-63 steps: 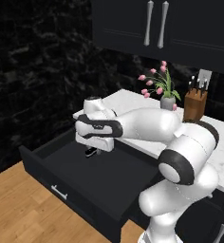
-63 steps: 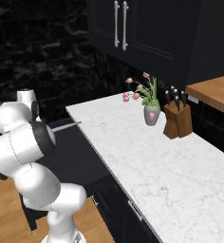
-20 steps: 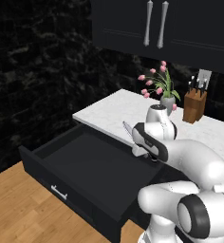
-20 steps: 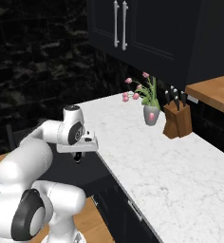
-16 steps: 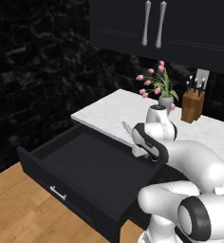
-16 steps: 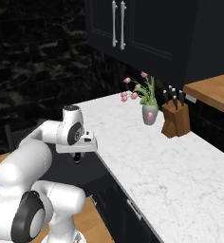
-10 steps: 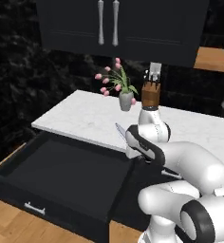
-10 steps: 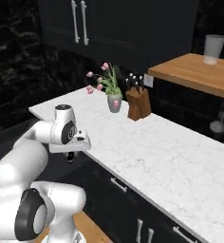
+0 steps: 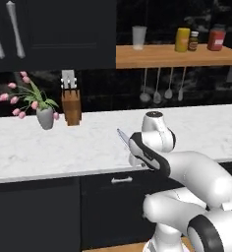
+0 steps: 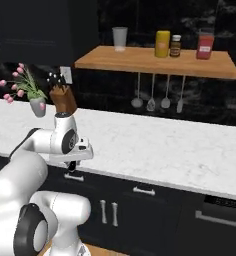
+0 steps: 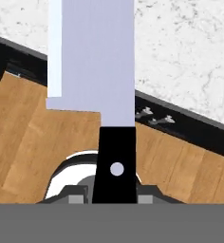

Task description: Pick up the knife from the drawer and place it on the cutting board. Then place the meat from the plate to the cutting board.

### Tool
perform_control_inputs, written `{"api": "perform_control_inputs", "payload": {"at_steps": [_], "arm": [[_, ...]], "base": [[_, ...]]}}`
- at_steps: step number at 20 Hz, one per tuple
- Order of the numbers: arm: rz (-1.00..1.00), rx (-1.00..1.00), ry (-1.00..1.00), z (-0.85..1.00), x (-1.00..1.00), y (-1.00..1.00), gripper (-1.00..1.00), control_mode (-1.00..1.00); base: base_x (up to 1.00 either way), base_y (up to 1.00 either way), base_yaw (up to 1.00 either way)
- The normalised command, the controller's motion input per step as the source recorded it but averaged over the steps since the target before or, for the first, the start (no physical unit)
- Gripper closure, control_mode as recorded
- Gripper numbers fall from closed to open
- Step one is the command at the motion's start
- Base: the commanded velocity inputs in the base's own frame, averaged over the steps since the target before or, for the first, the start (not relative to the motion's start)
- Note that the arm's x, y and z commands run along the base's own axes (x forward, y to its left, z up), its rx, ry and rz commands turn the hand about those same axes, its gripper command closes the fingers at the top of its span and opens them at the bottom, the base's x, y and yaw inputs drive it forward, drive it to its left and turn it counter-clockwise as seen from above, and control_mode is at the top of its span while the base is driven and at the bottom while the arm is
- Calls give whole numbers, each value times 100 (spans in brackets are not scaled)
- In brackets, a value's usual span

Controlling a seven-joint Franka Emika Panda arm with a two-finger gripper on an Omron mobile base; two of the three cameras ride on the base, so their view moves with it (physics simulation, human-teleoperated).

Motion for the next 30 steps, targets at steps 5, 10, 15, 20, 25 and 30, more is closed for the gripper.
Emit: {"api": "perform_control_inputs", "payload": {"at_steps": [5,10,15,20,25,30], "arm": [[0,0,0,0,0,0,100,100],[0,0,0,0,0,0,100,100],[0,0,0,0,0,0,100,100],[0,0,0,0,0,0,100,100],[0,0,0,0,0,0,100,100],[0,0,0,0,0,0,100,100]], "base": [[0,-94,-73],[1,-100,-64],[11,-100,-57],[60,-100,-45],[87,-100,-11],[100,-100,2]]}}
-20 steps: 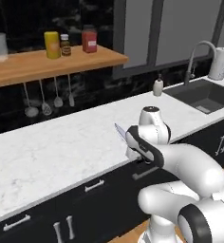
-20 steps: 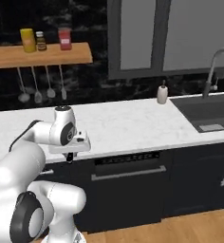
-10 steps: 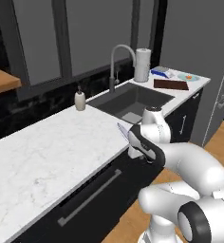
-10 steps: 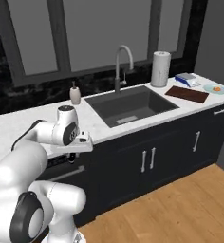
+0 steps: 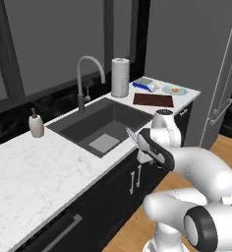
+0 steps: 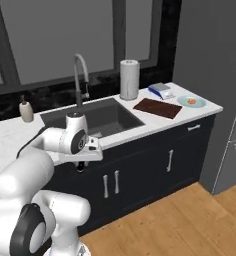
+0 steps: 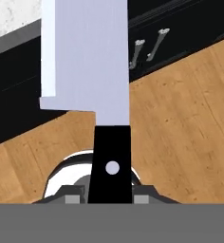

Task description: Pick up the knife from the drawer and place it on the cutting board. Then place the meat from the plate to the cutting board.

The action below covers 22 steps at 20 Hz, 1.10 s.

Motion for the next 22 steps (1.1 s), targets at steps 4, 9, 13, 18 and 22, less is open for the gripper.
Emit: {"api": "perform_control_inputs", "payload": {"at_steps": [4,9,13,18,22], "arm": [[0,0,0,0,0,0,100,100],[0,0,0,0,0,0,100,100],[0,0,0,0,0,0,100,100],[0,0,0,0,0,0,100,100],[0,0,0,0,0,0,100,100]], "base": [[99,-100,22],[64,-100,26],[66,-100,33],[68,-100,49],[42,-97,59]]}}
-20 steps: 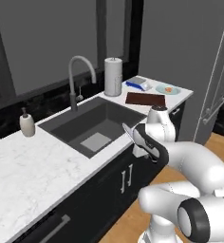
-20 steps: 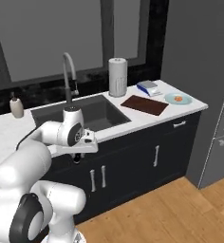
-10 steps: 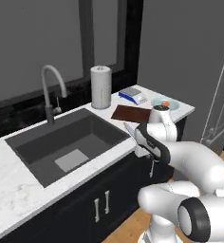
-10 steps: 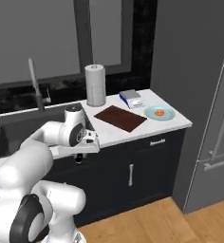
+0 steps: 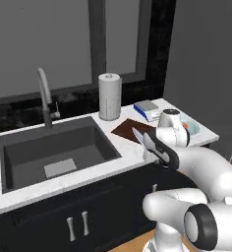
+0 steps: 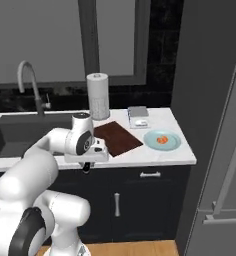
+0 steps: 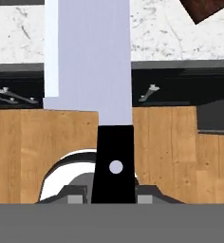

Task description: Pick up the knife from the drawer and place it on the cutting board. Then place the meat from the plate to the cutting board.

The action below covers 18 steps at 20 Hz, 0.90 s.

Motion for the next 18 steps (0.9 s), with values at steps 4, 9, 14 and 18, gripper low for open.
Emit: {"api": "perform_control_inputs", "payload": {"at_steps": [4,9,14,18], "arm": [[0,0,0,0,0,0,100,100],[0,0,0,0,0,0,100,100],[0,0,0,0,0,0,100,100],[0,0,0,0,0,0,100,100]], "base": [[27,-75,66],[28,-45,37],[1,-7,-13],[31,-14,-39]]}}
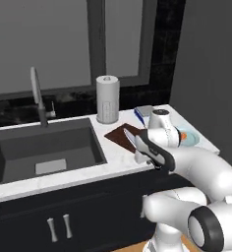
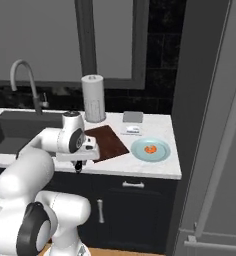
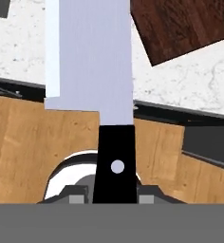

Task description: Pick up the knife from the drawer and place it on the cutting board. Then place the meat from the plate to the cutting board.

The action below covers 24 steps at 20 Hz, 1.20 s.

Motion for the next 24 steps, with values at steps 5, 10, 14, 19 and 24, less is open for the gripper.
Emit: {"api": "perform_control_inputs", "payload": {"at_steps": [5,10,14,19,24], "arm": [[0,0,0,0,0,0,100,100],[0,0,0,0,0,0,100,100],[0,0,0,0,0,0,100,100],[0,0,0,0,0,0,100,100],[0,0,0,0,0,0,100,100]], "base": [[63,-5,-14],[50,-5,3],[36,-38,21],[12,-50,25],[18,-10,5]]}}
